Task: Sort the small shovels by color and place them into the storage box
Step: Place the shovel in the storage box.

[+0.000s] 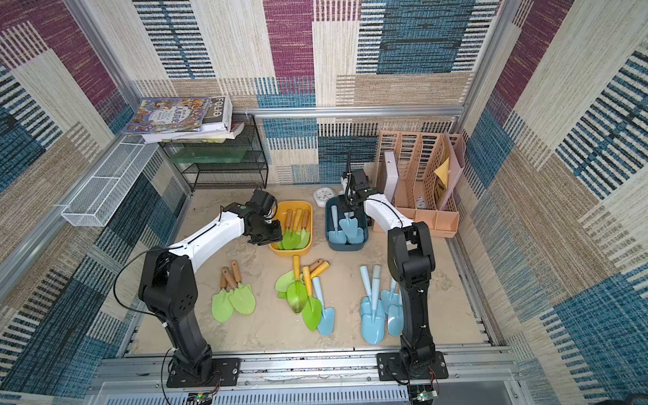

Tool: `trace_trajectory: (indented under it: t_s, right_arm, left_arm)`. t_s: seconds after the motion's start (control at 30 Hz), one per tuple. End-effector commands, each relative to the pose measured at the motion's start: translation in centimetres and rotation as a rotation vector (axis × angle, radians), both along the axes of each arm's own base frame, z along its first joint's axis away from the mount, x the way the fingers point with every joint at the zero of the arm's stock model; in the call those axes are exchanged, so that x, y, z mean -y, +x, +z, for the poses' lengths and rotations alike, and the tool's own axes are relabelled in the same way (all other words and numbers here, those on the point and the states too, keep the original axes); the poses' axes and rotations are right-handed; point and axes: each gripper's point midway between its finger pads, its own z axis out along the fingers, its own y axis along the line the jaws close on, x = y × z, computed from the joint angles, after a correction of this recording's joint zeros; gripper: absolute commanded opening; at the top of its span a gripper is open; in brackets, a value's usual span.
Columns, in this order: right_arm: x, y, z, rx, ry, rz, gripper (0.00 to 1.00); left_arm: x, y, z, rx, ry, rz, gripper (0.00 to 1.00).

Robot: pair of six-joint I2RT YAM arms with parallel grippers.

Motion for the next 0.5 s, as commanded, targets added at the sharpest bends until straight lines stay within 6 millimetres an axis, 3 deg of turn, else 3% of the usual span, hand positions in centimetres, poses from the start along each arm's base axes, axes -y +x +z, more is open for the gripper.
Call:
trace_trajectory:
  t_s: [0.0, 0.2, 0.47]
  right_arm:
    - [-1.8, -0.5, -1.2, -0.033, 0.024, 0.034, 0.16]
    - [-2.3, -0.7, -4.0, -0.073, 0.033, -0.012, 0.16]
    - [-2.0, -0.3, -5.2, -0.077, 0.022, -0.053, 0.21]
  left_arm:
    - [-0.3, -0.3, -0.2, -0.016, 0.017, -0.001, 0.43]
    - [-0.4, -0.6, -0.3, -0.023, 0.023, -0.015, 0.43]
    - [-0.5, -1.2, -0.3, -0.03, 0.023, -0.027, 0.43]
